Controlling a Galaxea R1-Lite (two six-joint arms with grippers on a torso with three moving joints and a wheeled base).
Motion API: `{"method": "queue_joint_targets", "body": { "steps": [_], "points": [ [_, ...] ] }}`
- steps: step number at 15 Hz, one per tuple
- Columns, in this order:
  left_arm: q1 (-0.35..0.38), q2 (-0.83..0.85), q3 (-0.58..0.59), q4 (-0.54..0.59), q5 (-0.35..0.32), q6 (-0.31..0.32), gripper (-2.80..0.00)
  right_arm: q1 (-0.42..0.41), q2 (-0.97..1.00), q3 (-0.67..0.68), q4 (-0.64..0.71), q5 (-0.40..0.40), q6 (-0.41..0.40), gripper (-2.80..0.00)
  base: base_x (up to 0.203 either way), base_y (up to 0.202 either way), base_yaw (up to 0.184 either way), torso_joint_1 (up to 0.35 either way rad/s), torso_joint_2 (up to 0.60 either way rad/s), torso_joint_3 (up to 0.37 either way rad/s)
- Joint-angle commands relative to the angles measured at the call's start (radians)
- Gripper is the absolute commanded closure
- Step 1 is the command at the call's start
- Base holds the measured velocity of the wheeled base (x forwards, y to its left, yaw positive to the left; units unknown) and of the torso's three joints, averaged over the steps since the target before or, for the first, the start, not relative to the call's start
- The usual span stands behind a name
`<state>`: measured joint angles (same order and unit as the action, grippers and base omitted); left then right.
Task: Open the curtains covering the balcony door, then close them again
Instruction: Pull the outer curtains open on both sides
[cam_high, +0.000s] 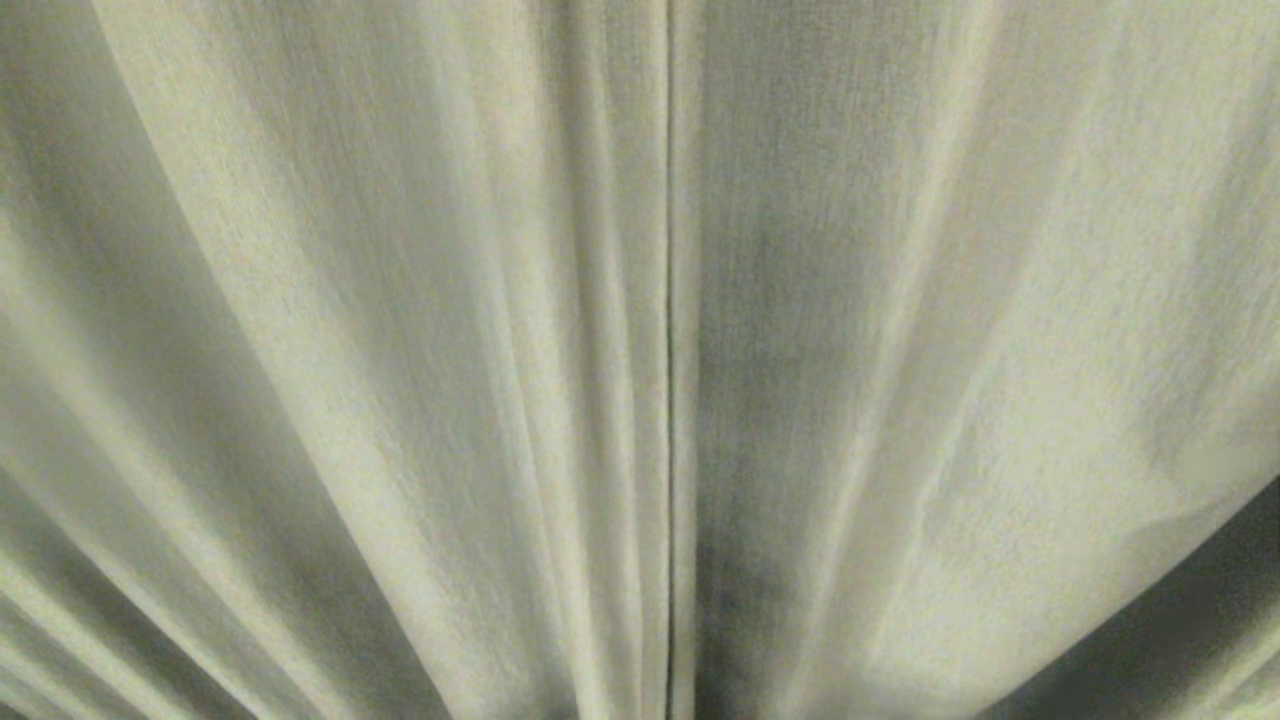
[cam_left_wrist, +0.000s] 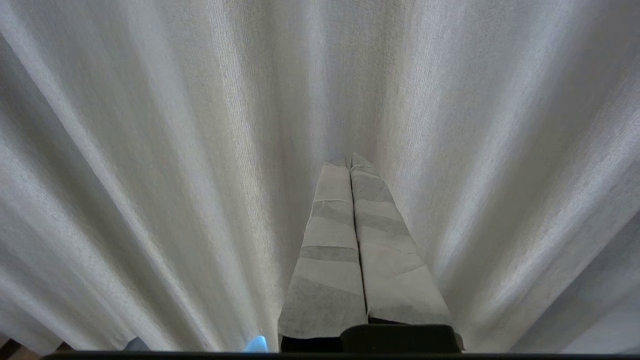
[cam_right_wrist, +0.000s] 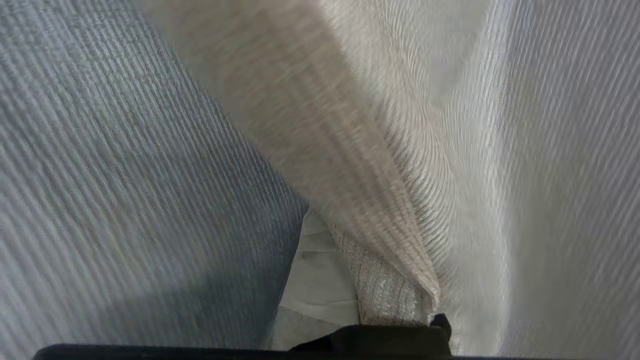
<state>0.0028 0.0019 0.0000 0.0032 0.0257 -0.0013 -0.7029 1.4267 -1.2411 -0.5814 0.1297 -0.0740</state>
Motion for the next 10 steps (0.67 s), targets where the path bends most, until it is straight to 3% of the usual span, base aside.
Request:
{"method": "queue_joint_targets", "body": {
  "steps": [1,10],
  "points": [
    [0.0,0.0,0.0,0.0,0.0,0.0,0.0,-0.078,0.057,-0.059,-0.001,0.001,-0.001,0.0,0.0,0.0,0.0,0.0,0.0,0.0],
    [0.0,0.0,0.0,0.0,0.0,0.0,0.0,-0.315,0.253,-0.275,0.023,0.005,0.002,0.0,0.0,0.0,0.0,0.0,0.0,0.0]
  ]
}}
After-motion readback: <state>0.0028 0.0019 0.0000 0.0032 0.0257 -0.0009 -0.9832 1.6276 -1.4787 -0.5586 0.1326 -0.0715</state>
